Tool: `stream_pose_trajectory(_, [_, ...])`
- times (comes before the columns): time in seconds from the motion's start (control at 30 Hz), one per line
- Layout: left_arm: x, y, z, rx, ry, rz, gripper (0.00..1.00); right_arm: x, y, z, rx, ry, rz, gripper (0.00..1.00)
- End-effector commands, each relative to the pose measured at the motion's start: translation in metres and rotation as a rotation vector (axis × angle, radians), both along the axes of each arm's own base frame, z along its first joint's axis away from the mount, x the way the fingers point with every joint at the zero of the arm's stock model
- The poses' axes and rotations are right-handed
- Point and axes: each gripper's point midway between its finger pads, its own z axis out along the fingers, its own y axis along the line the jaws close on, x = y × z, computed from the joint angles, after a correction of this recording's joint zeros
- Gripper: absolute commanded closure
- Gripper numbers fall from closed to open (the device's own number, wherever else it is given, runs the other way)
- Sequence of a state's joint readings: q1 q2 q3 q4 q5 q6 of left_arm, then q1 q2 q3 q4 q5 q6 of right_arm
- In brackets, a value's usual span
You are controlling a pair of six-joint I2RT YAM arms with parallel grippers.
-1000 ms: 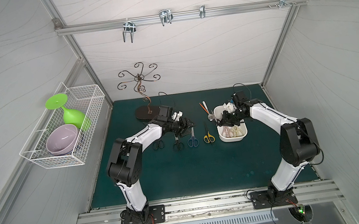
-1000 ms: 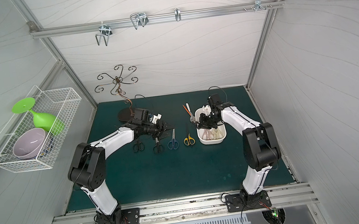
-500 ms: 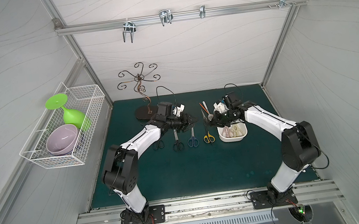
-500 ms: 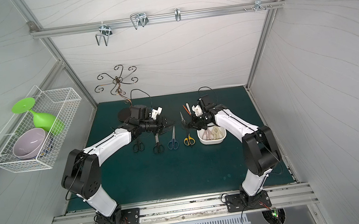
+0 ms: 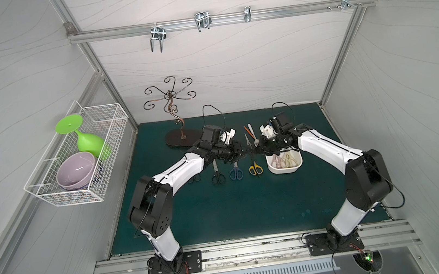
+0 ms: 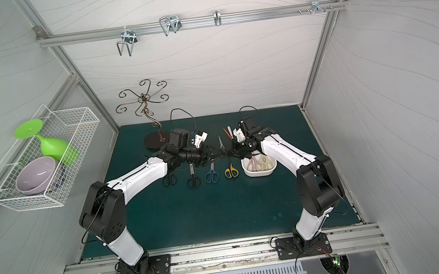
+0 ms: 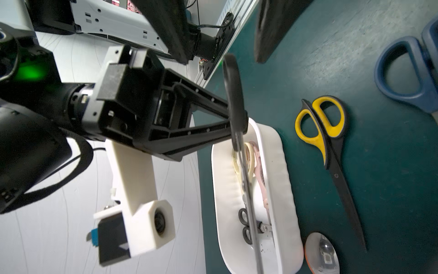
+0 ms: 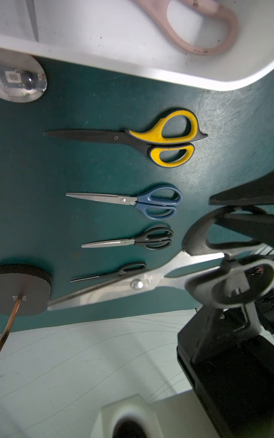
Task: Take the scissors out of the storage box
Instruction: Pick up the scissors from the storage box.
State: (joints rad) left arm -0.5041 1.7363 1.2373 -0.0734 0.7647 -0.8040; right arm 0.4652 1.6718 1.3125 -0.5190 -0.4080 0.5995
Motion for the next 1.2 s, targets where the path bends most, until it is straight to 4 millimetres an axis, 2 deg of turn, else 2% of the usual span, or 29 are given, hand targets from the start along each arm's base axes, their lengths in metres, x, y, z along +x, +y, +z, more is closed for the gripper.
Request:
stream_pose_trajectory(0.0, [0.015,-0.005,0.005,0.011,-0.054,0.017,0.56,0.000,0.004,0.023,0.032,-0.049,0.003,0.90])
stream_pose_trajectory(0.2, [0.020,-0.006,-0.002,0.010,-0.045,0.033,0.71,-0.001,0.003,0.023,0.031,-0.050,-0.006,0.89])
stream_pose_trajectory(0.73, [0.024,-0.010,-0.002,-0.025,-0.029,0.054,0.93,-0.005,0.008,0.022,0.039,-0.045,0.008,0.88])
stream_pose_trajectory(0.87, [0.022,-0.010,-0.004,-0.027,-0.021,0.052,0.95,-0.004,0.009,0.022,0.040,-0.049,0.015,0.83])
stream_pose_trajectory(1.03, [0.020,-0.006,-0.009,-0.038,0.006,0.051,0.95,-0.002,0.006,0.021,0.021,-0.059,0.013,0.65])
stream_pose_trajectory(1.17, [0.017,0.015,-0.023,-0.018,0.045,0.074,0.95,0.003,-0.007,0.030,-0.032,-0.118,-0.003,0.60])
